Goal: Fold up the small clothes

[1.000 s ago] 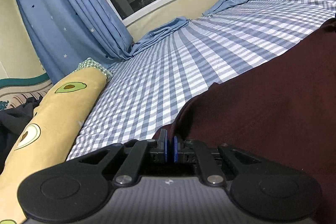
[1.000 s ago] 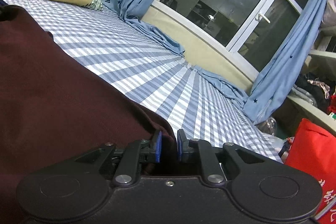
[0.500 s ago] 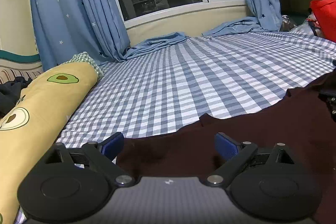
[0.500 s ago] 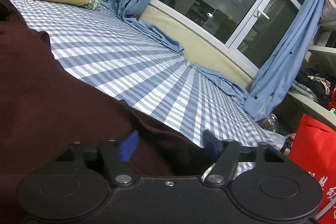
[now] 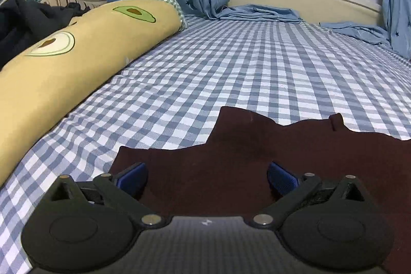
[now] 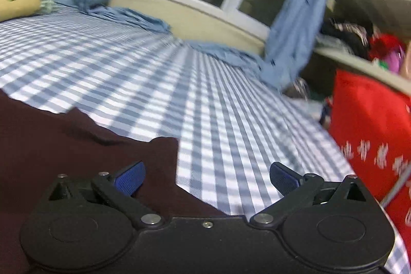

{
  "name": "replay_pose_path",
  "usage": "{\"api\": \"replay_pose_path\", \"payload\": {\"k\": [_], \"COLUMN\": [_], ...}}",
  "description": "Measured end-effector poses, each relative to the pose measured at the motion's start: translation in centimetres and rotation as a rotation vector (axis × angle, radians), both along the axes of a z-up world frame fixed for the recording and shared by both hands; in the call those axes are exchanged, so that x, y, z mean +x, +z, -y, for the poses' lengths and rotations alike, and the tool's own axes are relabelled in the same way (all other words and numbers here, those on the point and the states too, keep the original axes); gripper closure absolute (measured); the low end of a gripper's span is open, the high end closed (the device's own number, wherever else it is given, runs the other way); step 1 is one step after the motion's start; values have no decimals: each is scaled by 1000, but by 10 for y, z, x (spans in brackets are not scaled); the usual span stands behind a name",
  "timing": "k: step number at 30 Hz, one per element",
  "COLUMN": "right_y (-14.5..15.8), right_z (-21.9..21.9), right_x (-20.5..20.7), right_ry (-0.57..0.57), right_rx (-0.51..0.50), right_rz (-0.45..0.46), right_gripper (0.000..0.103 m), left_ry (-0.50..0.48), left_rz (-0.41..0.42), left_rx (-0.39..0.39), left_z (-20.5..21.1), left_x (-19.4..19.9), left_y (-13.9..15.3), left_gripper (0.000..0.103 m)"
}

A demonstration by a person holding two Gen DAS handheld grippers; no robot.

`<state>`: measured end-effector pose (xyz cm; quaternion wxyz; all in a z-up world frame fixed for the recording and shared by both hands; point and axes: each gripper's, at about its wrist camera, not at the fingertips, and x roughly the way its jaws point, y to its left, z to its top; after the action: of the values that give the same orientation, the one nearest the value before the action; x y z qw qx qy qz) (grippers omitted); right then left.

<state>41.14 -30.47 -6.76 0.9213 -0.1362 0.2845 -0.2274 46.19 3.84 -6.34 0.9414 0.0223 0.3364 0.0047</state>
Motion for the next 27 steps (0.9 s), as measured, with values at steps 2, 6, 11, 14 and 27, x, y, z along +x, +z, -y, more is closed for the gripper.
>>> {"api": "replay_pose_path", "payload": {"k": [2, 6, 11, 14, 27], "right_y": [-2, -1, 28, 47, 80], "right_z": [-1, -4, -12, -23, -101], "right_x": [1, -2, -33, -53, -199], "right_ry": [0, 25, 104, 117, 422], "right_rx": [-5, -8, -28, -105, 90], "right_rz": [-10, 1, 111, 141, 396], "right_gripper": [1, 1, 1, 1, 0], "left_ry": [0, 19, 40, 60, 103], "left_rz": [0, 19, 52, 54, 99], "left_rx": [2, 2, -32, -71, -153], "left_z": [-2, -2, -11, -19, -47], "left_x": [0, -12, -45, -67, -213], "left_y": [1, 11, 38, 56, 81], "left_gripper": [1, 1, 1, 1, 1]}}
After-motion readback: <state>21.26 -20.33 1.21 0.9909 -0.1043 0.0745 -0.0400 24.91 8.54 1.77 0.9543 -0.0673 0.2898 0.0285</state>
